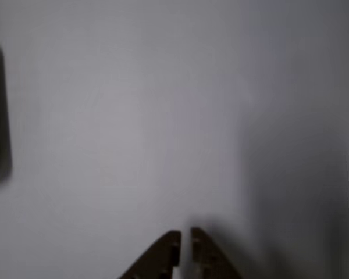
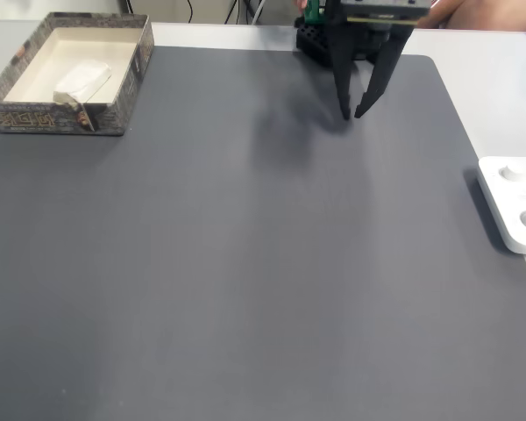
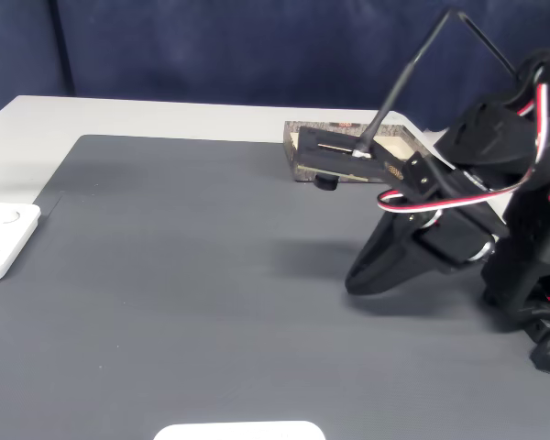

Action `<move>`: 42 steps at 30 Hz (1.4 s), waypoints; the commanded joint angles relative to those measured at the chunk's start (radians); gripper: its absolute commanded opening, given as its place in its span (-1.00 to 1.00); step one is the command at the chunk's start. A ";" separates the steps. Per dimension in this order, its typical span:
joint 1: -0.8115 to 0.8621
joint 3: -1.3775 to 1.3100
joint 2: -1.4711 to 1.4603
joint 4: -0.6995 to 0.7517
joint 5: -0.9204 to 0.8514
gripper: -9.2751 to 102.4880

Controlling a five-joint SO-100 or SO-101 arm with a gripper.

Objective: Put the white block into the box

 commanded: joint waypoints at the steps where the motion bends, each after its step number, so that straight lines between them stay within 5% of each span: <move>1: -0.020 0.026 0.129 0.023 -0.009 -0.86; 24: -0.044 0.115 0.319 0.216 0.046 -0.86; 42: -0.038 0.115 0.321 0.216 0.046 -0.86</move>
